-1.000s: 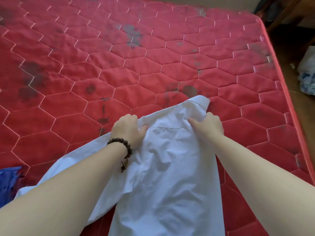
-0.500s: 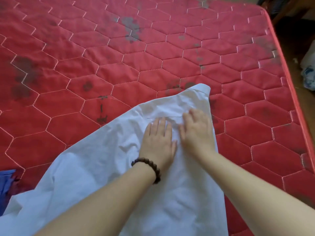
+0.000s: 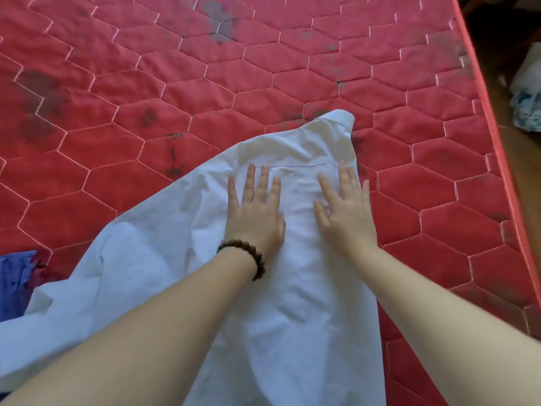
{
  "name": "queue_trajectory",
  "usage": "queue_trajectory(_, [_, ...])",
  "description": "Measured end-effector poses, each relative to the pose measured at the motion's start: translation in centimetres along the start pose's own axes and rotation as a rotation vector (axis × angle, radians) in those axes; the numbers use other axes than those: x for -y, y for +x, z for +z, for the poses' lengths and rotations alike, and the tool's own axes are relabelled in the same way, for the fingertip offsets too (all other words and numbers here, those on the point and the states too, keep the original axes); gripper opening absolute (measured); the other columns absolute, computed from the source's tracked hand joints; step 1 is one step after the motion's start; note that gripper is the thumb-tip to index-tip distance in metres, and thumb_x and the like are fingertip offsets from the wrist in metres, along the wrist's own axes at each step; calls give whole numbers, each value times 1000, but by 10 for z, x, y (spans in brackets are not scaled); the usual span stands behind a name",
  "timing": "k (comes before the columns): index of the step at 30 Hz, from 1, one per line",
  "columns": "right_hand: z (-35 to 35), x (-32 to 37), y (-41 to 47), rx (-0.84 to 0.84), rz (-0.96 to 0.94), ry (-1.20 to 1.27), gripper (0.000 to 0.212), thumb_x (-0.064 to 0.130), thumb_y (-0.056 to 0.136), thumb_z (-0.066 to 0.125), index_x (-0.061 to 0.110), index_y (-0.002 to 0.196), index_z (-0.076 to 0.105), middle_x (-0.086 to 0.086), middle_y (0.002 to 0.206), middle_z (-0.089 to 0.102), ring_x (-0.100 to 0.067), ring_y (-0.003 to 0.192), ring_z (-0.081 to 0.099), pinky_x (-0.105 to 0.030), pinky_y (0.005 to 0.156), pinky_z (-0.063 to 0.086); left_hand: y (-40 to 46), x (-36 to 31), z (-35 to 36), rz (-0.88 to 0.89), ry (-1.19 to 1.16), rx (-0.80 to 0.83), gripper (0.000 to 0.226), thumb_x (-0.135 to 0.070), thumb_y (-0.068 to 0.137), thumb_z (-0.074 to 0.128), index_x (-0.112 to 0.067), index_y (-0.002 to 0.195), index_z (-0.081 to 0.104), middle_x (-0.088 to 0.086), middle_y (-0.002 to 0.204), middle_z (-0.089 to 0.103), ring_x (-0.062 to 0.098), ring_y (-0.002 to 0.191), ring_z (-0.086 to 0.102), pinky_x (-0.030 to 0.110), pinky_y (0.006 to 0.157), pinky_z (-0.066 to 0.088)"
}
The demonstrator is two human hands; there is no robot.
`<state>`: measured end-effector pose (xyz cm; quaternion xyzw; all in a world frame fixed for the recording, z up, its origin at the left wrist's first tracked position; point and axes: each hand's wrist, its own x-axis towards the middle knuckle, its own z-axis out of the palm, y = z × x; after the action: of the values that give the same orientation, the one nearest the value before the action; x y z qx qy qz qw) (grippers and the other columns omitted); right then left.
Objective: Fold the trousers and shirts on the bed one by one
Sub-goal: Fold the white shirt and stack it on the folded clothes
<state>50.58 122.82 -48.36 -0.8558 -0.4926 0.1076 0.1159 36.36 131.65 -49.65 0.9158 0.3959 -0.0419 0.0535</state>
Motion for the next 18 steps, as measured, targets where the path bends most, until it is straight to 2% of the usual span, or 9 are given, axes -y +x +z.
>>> queue_trajectory(1, [2, 8, -20, -35, -24, 19, 50, 18, 94, 52, 12, 143, 42, -17, 157, 19, -32, 147, 13, -48, 118, 1, -16, -5, -1, 30, -13, -20, 63, -33, 97, 28, -15, 153, 7, 9, 161, -6, 26, 147, -13, 49, 113, -17])
queue_trajectory(3, [14, 26, -63, -87, -95, 12, 42, 11, 87, 56, 2, 128, 58, -23, 145, 42, -38, 137, 36, -56, 113, 17, -58, -19, 4, 138, -56, 58, 59, -24, 96, 22, -11, 152, 7, 10, 161, -4, 26, 147, -10, 43, 113, -19])
queue_trajectory(6, [32, 42, -114, -71, -138, -105, 46, 23, 86, 42, 4, 123, 63, -20, 133, 56, -37, 125, 52, -64, 102, 31, -111, -29, 14, 175, -34, 200, 64, -25, 89, 1, -11, 150, -9, 7, 160, -9, 25, 146, -16, 41, 109, -24])
queue_trajectory(8, [33, 37, -137, -34, -74, -187, 53, 31, 88, 37, 7, 129, 59, -16, 137, 53, -34, 128, 49, -64, 102, 31, -133, -24, 17, 114, -22, 194, 61, -32, 92, 2, -12, 149, -10, 7, 160, -9, 26, 145, -14, 43, 111, -19])
queue_trajectory(10, [31, 29, -154, -45, 26, -226, 55, 33, 89, 34, 6, 133, 55, -16, 142, 48, -35, 132, 43, -66, 104, 28, -151, -15, 14, 49, -33, 171, 61, -38, 97, 13, -11, 150, 0, 11, 160, -2, 27, 146, -9, 44, 114, -14])
queue_trajectory(12, [30, 29, -174, -50, 75, -216, 57, 34, 89, 35, 5, 135, 52, -17, 146, 42, -36, 136, 38, -65, 107, 25, -169, -10, 8, 18, -55, 131, 62, -40, 96, 19, -8, 149, 20, 18, 157, 15, 33, 146, 7, 48, 119, -2])
queue_trajectory(14, [35, 39, -197, -9, 39, -205, 59, 38, 89, 37, 9, 139, 48, -15, 151, 36, -34, 140, 32, -64, 111, 20, -187, -9, 10, 53, -107, 74, 61, -39, 91, 29, -5, 139, 45, 23, 148, 36, 38, 138, 32, 49, 115, 13])
queue_trajectory(15, [39, 44, -208, 25, 24, -200, 60, 41, 90, 37, 13, 142, 44, -13, 153, 32, -32, 142, 28, -63, 111, 18, -195, -7, 13, 72, -112, 70, 62, -41, 89, 32, -6, 136, 50, 22, 145, 40, 38, 135, 37, 46, 113, 14])
queue_trajectory(18, [49, 48, -225, 81, 49, -175, 62, 48, 92, 34, 23, 149, 32, -7, 158, 20, -28, 147, 16, -63, 113, 14, -208, -2, 24, 86, -85, 104, 64, -46, 89, 33, -12, 141, 45, 18, 150, 34, 34, 138, 32, 44, 114, 12])
